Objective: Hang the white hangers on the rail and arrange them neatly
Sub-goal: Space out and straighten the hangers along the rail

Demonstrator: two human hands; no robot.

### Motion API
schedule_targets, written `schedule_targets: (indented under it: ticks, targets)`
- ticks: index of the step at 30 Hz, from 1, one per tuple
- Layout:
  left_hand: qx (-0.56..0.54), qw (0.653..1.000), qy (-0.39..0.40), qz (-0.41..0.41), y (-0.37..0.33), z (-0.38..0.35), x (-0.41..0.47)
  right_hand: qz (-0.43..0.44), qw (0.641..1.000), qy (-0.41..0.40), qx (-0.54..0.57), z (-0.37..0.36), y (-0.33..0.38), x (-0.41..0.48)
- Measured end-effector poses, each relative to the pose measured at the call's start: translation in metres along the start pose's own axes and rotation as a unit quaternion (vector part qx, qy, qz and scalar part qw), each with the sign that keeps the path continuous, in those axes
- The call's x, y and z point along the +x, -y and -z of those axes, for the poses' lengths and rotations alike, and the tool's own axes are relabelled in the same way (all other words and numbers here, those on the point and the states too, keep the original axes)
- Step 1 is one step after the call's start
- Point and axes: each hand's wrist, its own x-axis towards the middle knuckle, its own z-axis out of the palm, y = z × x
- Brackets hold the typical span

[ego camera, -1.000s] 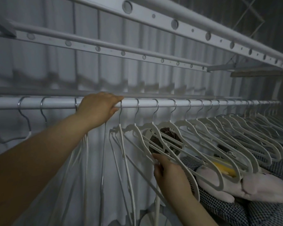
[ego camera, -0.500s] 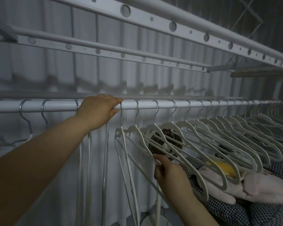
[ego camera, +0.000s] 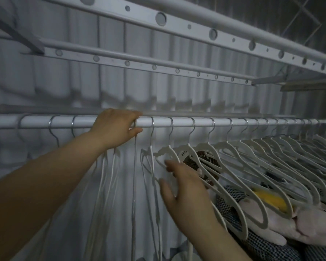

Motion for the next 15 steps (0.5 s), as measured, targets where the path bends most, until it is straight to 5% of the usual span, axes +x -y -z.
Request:
schedule_targets:
  ticks: [8,15]
  targets:
    - [0.048,0.998,0.021,0.018,0.009,0.008,-0.008,-0.145,0.97,0.179,0.073,-0.033,0.003,0.007]
    - [0.038,0.998,0.011,0.048,0.033,0.017,-0.027,-0.193,0.958,0.18,0.116,-0.037,-0.004,0.012]
